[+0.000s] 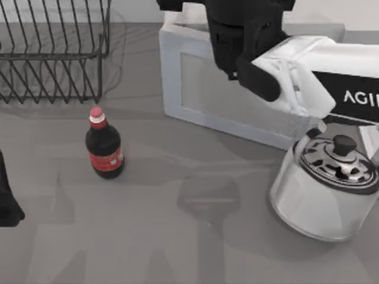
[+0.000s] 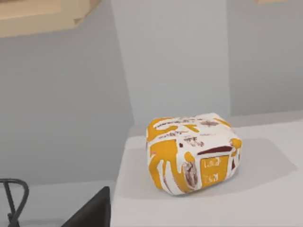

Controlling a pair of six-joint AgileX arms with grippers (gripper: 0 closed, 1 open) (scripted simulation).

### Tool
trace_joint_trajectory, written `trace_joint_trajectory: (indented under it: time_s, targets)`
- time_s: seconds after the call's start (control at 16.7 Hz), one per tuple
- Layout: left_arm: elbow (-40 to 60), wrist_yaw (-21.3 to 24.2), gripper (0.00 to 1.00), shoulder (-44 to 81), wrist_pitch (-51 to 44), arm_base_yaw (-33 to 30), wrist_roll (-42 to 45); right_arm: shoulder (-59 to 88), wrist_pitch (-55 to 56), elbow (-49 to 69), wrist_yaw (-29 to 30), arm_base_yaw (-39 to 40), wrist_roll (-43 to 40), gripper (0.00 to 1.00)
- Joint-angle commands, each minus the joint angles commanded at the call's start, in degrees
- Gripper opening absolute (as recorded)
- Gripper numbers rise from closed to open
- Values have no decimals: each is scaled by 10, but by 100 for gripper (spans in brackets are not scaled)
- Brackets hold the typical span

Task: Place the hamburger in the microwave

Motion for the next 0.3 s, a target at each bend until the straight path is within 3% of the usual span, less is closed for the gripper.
trace_joint_trajectory:
  time_s: [0.3]
  targets:
    - [0,0,100,0,0,0,0,-29,-83,61,0,-2,0,100]
